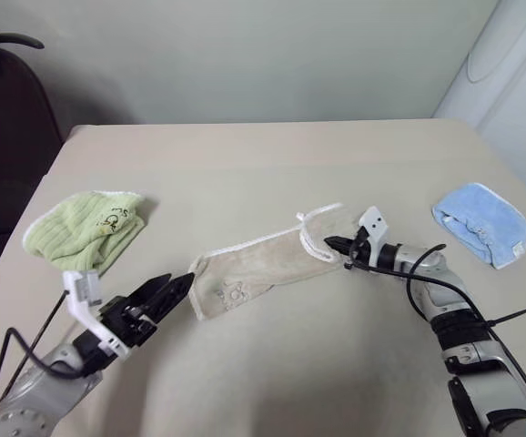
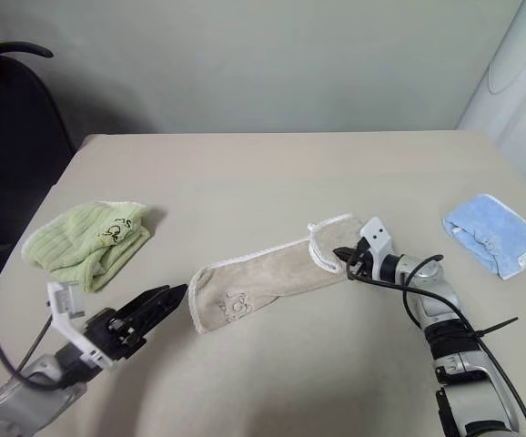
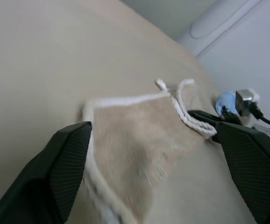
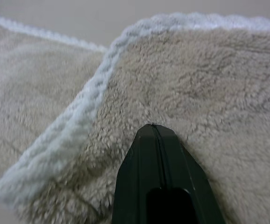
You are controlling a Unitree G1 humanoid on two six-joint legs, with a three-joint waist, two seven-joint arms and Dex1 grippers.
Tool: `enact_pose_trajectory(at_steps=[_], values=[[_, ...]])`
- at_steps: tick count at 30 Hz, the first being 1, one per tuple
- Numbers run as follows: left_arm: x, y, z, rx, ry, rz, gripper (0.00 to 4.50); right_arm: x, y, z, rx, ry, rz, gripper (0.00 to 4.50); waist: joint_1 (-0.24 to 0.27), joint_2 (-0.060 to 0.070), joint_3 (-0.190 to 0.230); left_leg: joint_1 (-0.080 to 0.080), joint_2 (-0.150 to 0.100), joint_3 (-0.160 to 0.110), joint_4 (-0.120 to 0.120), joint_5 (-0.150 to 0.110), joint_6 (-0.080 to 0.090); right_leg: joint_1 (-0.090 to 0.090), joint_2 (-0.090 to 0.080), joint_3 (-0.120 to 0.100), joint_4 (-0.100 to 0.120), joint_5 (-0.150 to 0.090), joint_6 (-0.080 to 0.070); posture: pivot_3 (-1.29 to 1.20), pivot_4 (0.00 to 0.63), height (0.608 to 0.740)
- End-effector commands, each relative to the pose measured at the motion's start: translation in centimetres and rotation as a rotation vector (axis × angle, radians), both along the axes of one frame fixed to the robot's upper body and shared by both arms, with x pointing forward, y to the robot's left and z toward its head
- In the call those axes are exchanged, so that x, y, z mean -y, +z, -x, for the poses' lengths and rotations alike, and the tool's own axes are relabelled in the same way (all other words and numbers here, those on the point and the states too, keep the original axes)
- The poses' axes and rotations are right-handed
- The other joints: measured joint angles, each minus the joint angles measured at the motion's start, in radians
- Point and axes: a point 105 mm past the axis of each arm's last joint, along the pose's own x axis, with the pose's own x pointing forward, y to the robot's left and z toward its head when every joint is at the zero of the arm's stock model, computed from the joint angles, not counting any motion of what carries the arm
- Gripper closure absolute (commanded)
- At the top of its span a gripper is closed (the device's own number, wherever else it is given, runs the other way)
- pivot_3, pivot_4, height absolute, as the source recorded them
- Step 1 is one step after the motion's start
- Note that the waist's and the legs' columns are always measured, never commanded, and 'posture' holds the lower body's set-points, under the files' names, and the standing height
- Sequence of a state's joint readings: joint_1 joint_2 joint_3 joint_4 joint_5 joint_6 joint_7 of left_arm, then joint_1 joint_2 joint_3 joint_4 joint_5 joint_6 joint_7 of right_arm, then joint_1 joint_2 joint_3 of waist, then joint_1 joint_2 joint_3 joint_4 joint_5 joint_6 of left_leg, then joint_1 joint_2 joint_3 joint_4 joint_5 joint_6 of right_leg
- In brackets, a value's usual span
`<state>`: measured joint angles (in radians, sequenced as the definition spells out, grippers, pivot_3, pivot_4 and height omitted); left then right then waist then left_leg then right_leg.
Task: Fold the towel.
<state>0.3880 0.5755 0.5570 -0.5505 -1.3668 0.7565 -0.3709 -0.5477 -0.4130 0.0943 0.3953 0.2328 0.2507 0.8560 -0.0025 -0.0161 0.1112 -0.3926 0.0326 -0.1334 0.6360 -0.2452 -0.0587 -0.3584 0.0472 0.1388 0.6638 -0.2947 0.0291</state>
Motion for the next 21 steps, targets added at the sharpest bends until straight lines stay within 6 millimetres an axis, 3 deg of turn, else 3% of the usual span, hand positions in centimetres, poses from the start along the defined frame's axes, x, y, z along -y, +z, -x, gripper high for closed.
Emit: enact_pose_trajectory(at_steps=[1, 11, 16, 21], values=[[0.4, 0.7, 1.0, -0.019, -0.026, 0.022, 0.02, -0.1, 2.5, -1.1, 0.088, -0.02, -0.053, 4.5, 0.0, 0.001, 0.001, 0.0, 0.0, 0.0, 0.0, 0.0, 0.0, 0.0, 0.0, 0.0, 0.0, 0.0, 0.0, 0.0, 0.15, 0.74], [4.1, -3.2, 3.0, -0.306, -0.066, 0.088, 0.02, -1.7, 4.9, -1.6, 0.18, -0.009, -0.156, 4.5, 0.003, 0.002, 0.001, 0.0, 0.0, 0.0, -0.001, 0.001, -0.001, 0.0, 0.0, 0.0, 0.0, 0.0, -0.001, 0.0, 0.15, 0.74], [4.5, -5.0, 2.7, -0.398, -0.044, 0.071, 0.02, -1.7, 5.4, -1.6, 0.199, -0.019, -0.178, 4.5, 0.003, 0.002, 0.001, 0.0, 0.0, 0.0, -0.002, 0.001, -0.002, 0.0, 0.0, -0.001, 0.0, 0.0, -0.002, 0.0, 0.15, 0.74], [3.1, -5.4, 0.3, -0.4, 0.097, 0.118, 0.02, -1.4, 5.5, -1.6, 0.208, -0.033, -0.178, 4.5, 0.01, 0.005, 0.002, 0.003, -0.001, 0.0, -0.003, 0.001, -0.002, 0.002, 0.0, -0.001, 0.0, 0.0, -0.002, 0.0, 0.15, 0.74]])
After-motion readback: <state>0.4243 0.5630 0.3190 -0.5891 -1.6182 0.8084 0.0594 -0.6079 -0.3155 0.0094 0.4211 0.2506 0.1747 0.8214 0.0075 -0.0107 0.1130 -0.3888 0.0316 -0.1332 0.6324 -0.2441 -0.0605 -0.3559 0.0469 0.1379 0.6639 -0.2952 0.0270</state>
